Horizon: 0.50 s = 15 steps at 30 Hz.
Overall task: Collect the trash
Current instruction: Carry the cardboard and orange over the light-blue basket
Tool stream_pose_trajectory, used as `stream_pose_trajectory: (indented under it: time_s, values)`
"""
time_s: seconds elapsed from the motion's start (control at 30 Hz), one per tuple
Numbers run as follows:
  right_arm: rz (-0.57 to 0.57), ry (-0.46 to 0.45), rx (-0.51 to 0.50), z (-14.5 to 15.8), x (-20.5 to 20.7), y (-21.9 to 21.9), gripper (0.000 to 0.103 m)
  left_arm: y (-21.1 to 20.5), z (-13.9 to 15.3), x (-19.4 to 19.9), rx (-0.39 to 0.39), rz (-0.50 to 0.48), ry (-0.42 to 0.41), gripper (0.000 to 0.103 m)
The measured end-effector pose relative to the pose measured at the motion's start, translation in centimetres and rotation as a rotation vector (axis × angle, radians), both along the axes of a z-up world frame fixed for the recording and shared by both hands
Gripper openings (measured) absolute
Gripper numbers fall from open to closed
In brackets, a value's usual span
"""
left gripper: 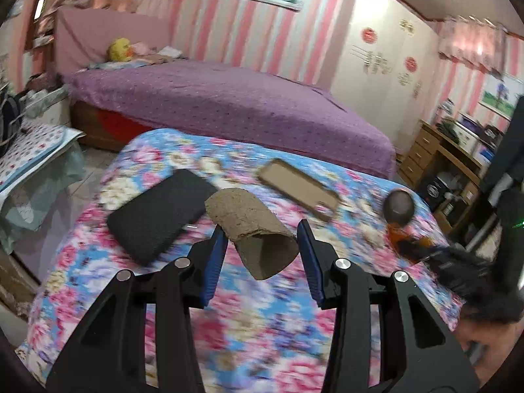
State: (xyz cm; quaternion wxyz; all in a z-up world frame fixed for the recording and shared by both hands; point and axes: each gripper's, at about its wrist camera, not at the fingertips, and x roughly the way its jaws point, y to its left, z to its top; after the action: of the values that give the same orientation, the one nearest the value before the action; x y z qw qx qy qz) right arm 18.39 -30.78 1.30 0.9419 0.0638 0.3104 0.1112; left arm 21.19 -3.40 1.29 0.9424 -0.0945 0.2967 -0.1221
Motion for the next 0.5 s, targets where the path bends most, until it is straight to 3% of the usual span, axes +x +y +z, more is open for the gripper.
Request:
stream_pose_trajectory:
  time_s: [0.1, 0.33, 0.5]
  values:
    - [-0.073, -0.066, 0.031, 2.5, -4.3, -4.9, 0.018, -3.4, 0.6, -1.5, -0.009, -0.086, -0.01, 0.043]
    - [-0.326, -0.126, 0.079, 3.4, -13.8, -18.0, 0.018, -14.1, 2.4, -5.7, 0.003, -0.298, -0.043, 0.043]
    - [-0.424, -0.17, 0.052, 4.9, -17.0, -22.7, 0.018, -21.5, 3.1, -7.6, 0.0, -0.404, -0.034, 0.043]
